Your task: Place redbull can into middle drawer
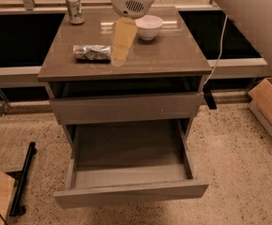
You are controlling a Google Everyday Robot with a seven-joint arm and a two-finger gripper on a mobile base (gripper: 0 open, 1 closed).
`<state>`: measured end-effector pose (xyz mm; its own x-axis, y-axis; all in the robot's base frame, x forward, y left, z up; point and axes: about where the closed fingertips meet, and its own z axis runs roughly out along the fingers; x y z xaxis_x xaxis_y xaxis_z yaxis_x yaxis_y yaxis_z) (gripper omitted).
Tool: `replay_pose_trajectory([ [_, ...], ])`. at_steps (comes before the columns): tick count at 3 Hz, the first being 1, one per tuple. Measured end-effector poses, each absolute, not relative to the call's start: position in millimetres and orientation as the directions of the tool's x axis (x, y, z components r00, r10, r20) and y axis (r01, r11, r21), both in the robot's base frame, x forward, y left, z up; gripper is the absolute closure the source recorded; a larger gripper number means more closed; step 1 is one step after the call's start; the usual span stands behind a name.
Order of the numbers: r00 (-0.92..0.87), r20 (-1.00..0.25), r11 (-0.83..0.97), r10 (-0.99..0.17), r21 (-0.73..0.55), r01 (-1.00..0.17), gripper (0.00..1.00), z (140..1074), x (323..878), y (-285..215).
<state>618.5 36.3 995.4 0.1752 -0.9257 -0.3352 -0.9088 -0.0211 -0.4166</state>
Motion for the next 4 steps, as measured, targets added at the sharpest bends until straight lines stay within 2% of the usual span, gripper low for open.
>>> replay_pose_trajectory([
  [4,-0.005,-0.589,0.155,-0.808,-0.204,-0.967,0.00,850,740,97],
])
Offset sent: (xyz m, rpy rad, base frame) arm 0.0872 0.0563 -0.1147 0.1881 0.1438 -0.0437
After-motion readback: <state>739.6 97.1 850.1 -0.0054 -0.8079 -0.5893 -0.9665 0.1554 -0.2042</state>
